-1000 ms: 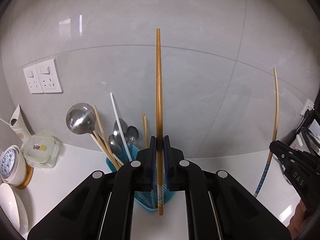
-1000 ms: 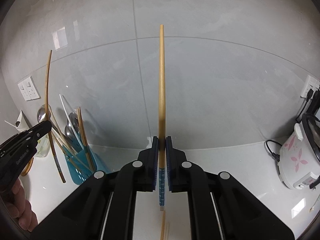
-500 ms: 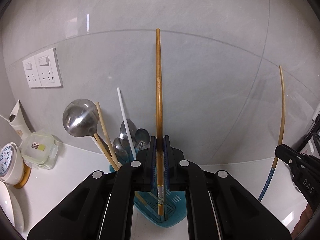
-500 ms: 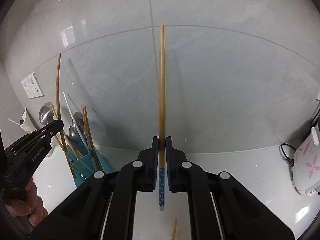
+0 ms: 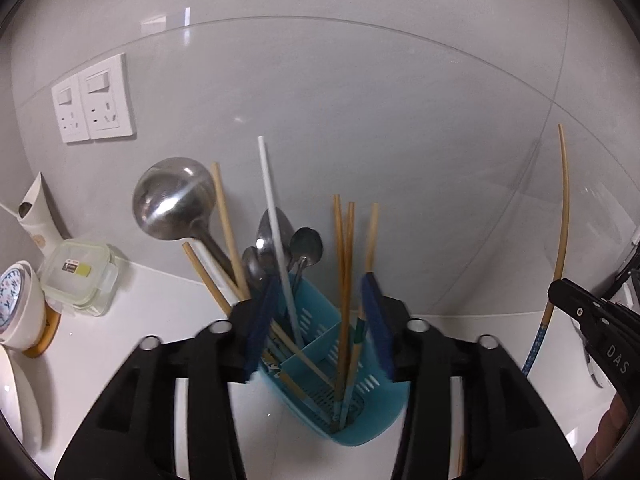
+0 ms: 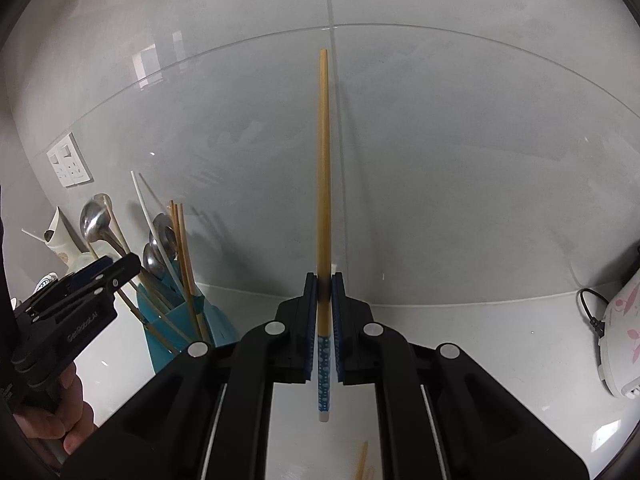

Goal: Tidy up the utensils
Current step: 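Open the left tool over the caddy while the right tool lowers its chopstick in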

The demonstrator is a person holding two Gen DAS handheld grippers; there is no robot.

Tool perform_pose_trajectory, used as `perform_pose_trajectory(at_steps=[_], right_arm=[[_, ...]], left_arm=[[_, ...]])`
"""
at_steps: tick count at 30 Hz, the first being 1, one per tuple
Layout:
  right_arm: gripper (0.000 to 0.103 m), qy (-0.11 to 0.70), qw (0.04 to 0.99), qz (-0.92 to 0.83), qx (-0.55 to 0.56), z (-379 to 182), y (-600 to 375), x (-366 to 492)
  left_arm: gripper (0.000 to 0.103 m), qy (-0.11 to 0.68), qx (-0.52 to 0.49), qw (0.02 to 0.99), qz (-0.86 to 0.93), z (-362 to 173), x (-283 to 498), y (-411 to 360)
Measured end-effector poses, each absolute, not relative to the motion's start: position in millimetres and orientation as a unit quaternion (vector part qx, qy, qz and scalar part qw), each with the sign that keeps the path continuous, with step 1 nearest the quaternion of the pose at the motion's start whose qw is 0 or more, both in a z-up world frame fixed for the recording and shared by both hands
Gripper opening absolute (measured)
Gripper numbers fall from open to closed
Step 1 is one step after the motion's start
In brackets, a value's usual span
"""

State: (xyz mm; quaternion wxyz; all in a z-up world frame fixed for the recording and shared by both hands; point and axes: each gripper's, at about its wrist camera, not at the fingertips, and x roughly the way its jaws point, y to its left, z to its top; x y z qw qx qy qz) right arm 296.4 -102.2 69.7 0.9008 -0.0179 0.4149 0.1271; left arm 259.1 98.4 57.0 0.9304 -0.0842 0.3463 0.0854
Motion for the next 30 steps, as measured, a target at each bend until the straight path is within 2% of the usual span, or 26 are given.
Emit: perform_pose_trajectory(at_steps=[1,6,9,13,30], right_arm=[[0.007,0.414,0.901,0.130,-0.017,70,-101,297],[0.007,0.403,0.903,0.149,-0.012,78,-88,297],[0.007,0.397,0.903,0.162,-0.013,83,-77,299],[0.007,0.393,0.902,0.178,-0.014,84,-57,301],[0.007,0.387,0.894,0.222,-0.047,71,20,301]], left_arm=[[0.064,0.346,-0.086,0.930,0.090,59,256,102],[0.085,0.339,-0.095,0.930,0.107,73,236,120],[0.093,0.342,-0.092,0.929,0.112,78,227,129],[0.097,0.339,-0.070,0.928,0.139,81,216,140],[0.097,0.379,-0.063,0.904,0.190,59,191,195]])
